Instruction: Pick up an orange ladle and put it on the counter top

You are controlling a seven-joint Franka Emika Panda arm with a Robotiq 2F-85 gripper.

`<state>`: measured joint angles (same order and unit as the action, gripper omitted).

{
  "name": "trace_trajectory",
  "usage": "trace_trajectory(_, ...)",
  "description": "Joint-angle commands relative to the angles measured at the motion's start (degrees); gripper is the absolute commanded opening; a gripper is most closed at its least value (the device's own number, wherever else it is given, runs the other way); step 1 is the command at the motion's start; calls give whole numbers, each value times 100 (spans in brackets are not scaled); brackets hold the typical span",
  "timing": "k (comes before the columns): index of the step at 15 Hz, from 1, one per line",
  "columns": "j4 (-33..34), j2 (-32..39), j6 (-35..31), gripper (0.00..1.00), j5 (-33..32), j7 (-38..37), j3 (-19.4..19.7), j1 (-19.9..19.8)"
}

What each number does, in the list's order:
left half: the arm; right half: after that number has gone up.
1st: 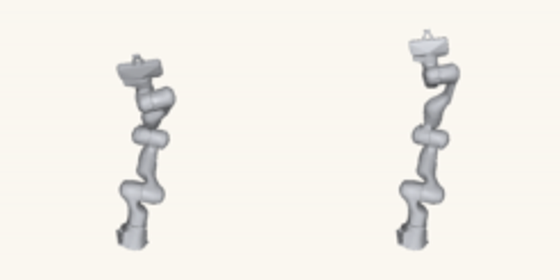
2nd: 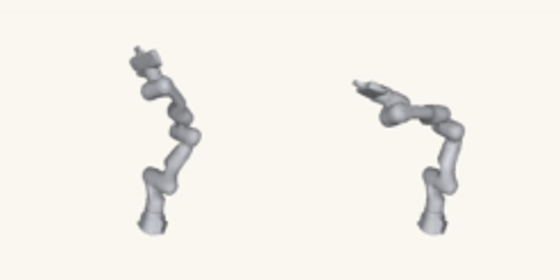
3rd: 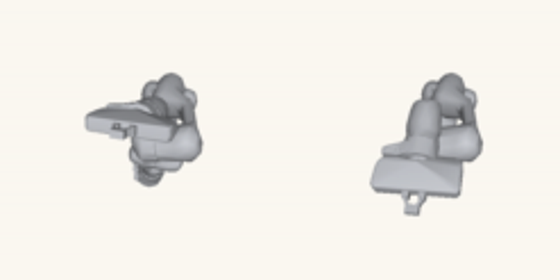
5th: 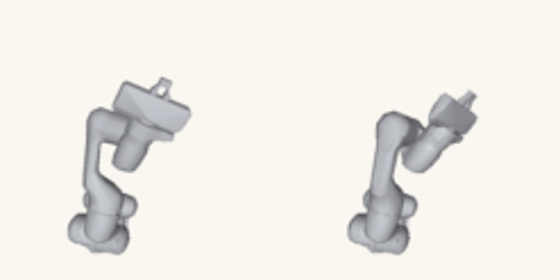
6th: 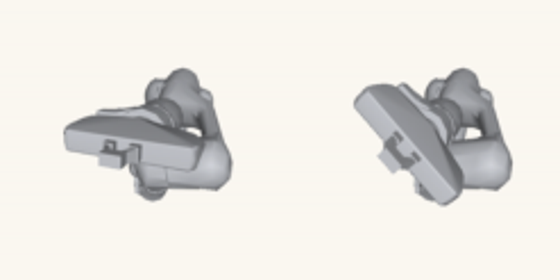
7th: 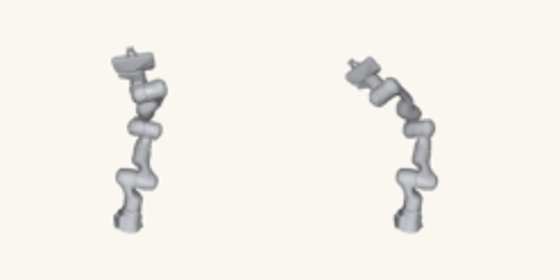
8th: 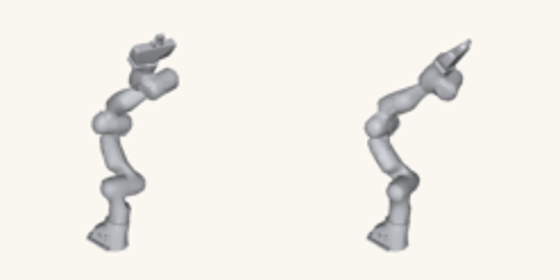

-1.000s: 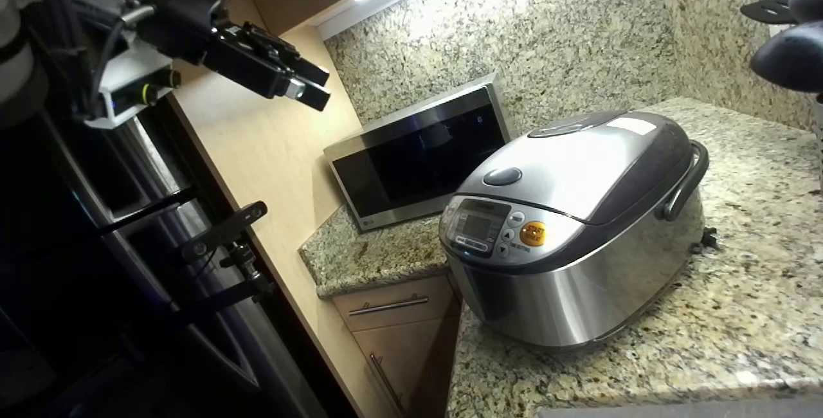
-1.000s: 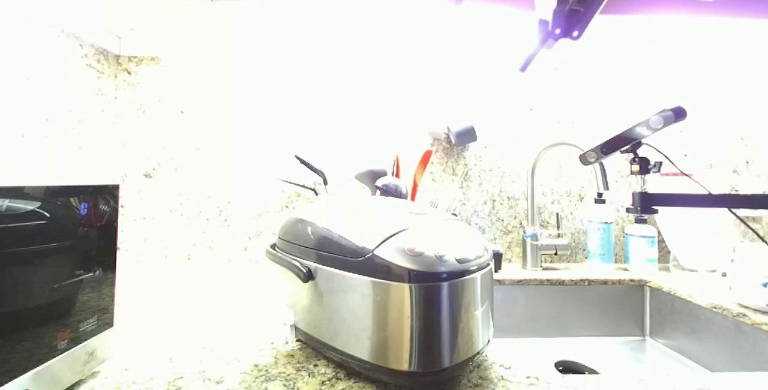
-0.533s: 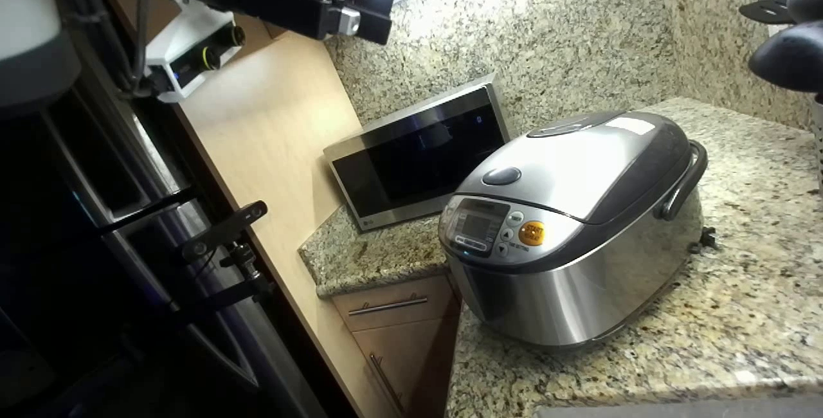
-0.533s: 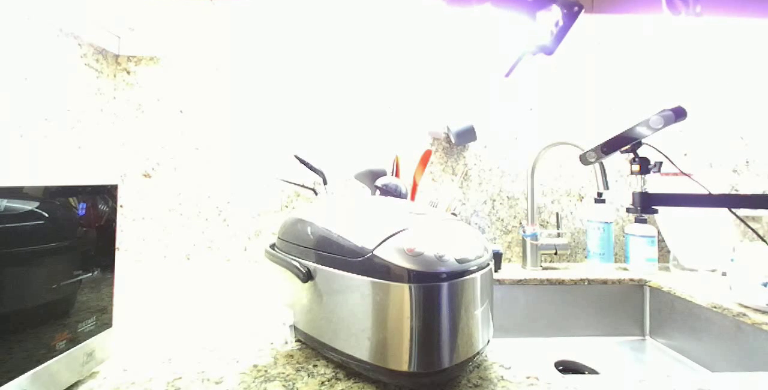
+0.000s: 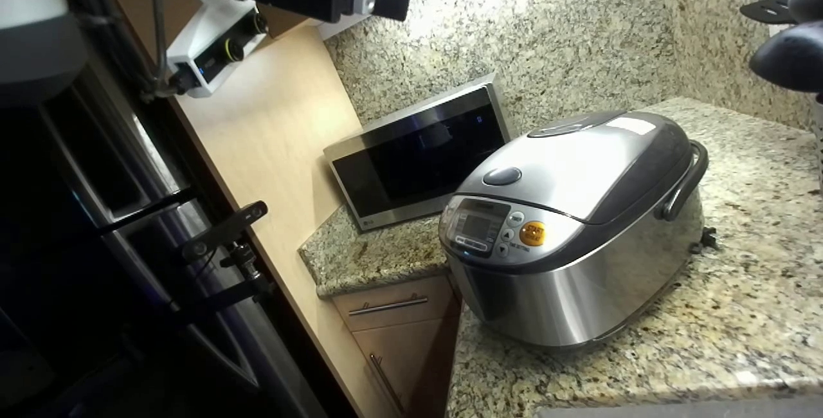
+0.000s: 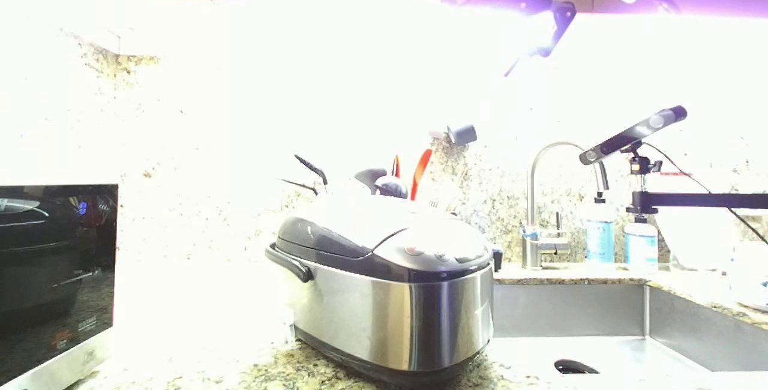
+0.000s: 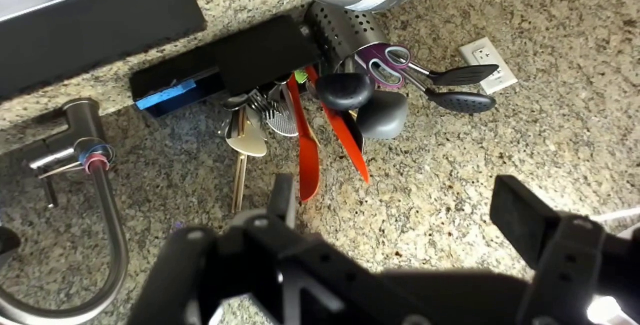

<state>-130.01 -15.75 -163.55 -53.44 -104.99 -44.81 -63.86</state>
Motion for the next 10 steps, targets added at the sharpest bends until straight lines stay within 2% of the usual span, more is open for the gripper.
trace_trajectory(1,0,0,0,100,0,0,3,0)
trace_trajectory(3,0,2,0,100,0,1,10,0)
trace_trajectory(7,672,159,838,100,-933,-1762,-774,-923)
trace_trajectory(10,1176,496,1894,100,-1646,-2813,-1432,-1496)
